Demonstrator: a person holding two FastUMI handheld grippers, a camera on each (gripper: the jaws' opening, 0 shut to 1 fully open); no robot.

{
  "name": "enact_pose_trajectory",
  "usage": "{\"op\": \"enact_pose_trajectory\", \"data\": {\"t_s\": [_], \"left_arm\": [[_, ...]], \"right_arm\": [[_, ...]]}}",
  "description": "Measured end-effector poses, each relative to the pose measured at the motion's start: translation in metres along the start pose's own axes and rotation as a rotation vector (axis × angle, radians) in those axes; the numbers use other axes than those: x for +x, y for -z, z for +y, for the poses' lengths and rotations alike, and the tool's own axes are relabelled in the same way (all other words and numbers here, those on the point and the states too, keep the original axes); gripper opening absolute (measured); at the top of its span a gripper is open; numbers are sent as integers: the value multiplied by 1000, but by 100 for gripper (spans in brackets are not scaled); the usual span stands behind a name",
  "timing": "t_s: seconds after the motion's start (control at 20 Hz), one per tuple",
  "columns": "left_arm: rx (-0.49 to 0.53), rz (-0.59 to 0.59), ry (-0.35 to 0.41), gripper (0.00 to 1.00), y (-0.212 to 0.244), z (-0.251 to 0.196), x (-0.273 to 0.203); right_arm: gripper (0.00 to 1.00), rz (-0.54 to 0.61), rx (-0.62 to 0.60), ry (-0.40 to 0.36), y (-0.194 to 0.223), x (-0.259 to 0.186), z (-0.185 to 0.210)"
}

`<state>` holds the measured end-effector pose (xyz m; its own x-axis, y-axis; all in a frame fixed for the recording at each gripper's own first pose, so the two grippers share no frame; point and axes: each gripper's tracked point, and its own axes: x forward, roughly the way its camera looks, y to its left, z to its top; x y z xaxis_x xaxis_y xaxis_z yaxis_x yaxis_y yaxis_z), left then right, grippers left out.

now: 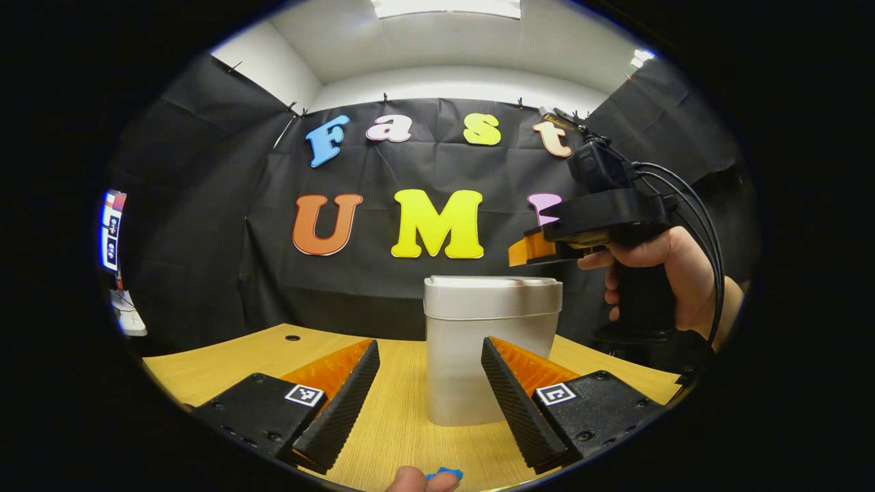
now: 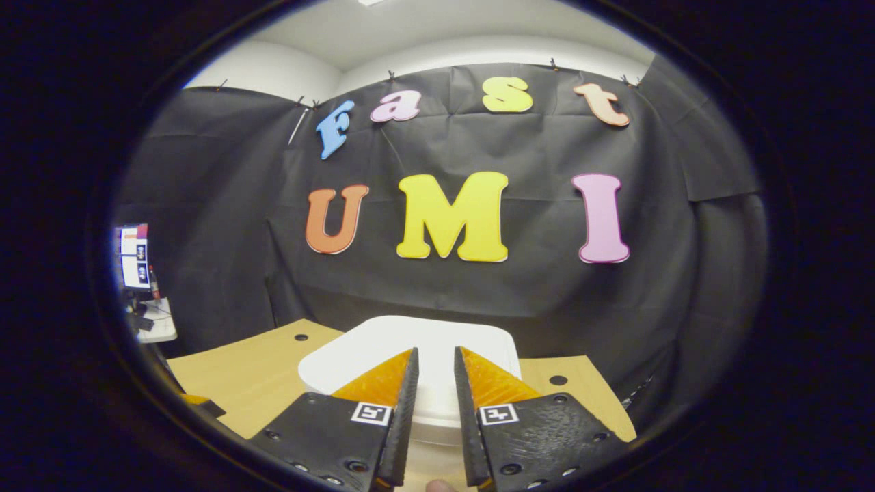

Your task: Press the lid of the desktop garbage bin to open it, pick up the crumpled paper on the desktop and throw it into the bin, then pick up the pop can on the desktop and drop it into the bin, and finally close the garbage bin lid.

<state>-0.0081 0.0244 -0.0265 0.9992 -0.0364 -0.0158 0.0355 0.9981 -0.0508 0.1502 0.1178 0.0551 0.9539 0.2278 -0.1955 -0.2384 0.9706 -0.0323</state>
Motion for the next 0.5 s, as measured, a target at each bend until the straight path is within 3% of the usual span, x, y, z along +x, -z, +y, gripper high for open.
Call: {"op": "enact_pose_trajectory", "data": {"t_s": [0.05,0.2,0.5], "left_arm": [[0,8,-5,96,2,0,-1],[6,-4,-17,96,-4,2,-3],[5,0,-17,96,-3,7,-2]], "right_arm": [[3,8,7,-9,-1,-4,6],[1,58,35,-48,13,10,16],[1,87,27,-46,19,11,20]]}}
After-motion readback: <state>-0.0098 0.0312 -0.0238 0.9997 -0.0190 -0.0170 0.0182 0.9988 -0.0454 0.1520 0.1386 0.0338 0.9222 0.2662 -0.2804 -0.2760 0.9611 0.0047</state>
